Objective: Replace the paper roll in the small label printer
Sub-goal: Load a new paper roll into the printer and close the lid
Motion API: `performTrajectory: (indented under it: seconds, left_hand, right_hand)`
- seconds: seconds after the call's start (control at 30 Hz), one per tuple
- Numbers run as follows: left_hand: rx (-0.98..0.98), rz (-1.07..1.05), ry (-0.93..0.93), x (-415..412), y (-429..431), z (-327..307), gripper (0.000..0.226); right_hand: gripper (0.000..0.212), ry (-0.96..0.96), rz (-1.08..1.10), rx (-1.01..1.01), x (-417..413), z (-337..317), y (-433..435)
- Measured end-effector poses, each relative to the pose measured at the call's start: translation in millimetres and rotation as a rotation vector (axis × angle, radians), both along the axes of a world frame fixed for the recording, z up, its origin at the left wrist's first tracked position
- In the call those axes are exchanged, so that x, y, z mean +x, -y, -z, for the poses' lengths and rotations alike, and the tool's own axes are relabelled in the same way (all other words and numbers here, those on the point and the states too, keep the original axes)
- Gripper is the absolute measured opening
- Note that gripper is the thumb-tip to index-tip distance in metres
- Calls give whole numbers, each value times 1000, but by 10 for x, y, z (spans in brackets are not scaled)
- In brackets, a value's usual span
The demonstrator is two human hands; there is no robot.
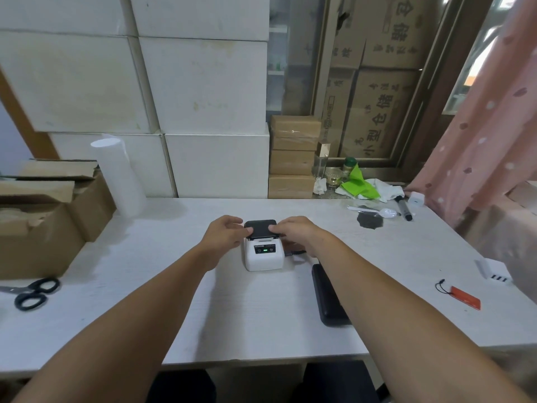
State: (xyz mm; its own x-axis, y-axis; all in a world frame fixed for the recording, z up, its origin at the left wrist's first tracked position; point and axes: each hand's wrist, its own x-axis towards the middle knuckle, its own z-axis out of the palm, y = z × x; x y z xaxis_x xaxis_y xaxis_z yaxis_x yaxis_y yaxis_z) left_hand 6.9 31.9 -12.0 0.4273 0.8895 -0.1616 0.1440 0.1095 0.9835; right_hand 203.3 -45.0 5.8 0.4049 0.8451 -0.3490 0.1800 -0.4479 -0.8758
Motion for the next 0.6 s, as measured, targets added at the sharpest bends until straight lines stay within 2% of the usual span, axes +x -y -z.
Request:
performTrajectory:
  seconds: [0.07, 0.23, 0.33, 0.43, 0.5, 0.6]
  left_hand:
    - [-44, -9, 2, 0, -16, 38, 46]
    - [-78, 24, -11, 17, -46, -9, 36]
    - [-55, 15, -29, 59, -49, 27, 34]
    - [-53, 39, -33, 54, -103, 84, 47]
    - [-45, 50, -35, 45, -122, 88, 60]
    - [-31, 49, -45, 62, -109, 75, 60]
  right_hand:
    - [33, -4, -9, 8, 13, 9, 1]
    - [20, -8, -22, 30, 19, -11, 5]
    - [25, -13, -18, 43, 25, 27, 17]
    - [40, -19, -24, 32, 54, 79, 14]
    - [40, -23, -42, 39, 60, 65, 19]
    - [36, -6, -44, 39, 86, 98, 4]
